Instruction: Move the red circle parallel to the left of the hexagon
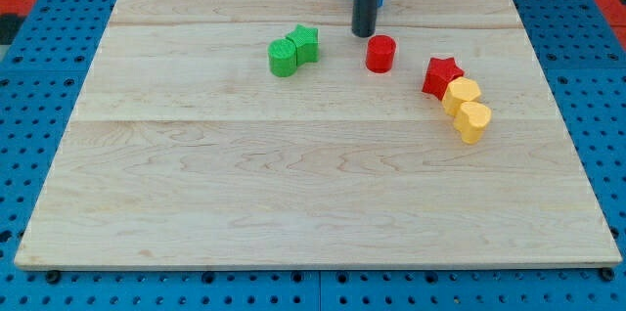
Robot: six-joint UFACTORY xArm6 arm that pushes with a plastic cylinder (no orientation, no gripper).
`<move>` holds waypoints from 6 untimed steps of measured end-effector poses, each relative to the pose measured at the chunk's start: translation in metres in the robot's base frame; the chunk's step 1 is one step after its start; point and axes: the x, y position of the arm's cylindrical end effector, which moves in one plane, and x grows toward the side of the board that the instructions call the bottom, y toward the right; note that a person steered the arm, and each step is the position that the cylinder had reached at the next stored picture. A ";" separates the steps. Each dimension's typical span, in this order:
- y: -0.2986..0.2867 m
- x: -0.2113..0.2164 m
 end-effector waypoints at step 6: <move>0.058 0.041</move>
